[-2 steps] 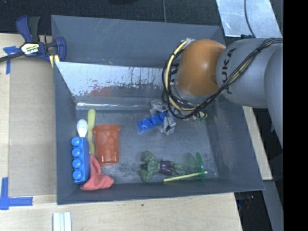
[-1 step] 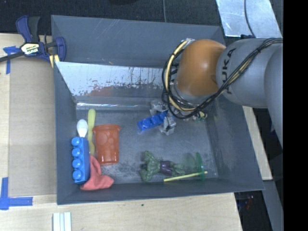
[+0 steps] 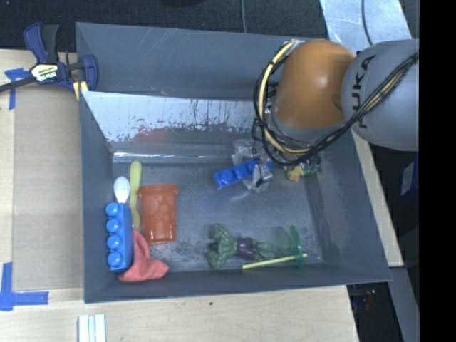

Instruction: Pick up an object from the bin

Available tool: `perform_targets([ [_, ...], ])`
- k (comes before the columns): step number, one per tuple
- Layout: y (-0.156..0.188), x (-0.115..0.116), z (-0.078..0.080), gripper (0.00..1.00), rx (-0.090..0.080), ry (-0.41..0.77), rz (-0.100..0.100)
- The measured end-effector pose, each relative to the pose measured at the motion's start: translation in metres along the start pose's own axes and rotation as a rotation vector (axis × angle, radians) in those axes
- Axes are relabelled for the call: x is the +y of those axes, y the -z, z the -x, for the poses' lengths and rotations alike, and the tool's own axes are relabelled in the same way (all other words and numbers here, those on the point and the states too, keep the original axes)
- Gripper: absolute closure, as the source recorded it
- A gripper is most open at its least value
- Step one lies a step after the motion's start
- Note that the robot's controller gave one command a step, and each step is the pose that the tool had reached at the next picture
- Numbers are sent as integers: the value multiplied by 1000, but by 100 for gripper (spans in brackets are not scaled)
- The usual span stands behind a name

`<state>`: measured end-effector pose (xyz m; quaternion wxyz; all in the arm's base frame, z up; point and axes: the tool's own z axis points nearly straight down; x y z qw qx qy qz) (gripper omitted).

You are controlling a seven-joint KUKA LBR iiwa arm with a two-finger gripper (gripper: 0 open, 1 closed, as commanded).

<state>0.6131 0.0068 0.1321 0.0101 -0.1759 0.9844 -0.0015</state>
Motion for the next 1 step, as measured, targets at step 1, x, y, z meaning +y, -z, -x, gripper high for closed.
perform_targets([
  [1, 69, 6, 2, 100, -3, 17, 0],
])
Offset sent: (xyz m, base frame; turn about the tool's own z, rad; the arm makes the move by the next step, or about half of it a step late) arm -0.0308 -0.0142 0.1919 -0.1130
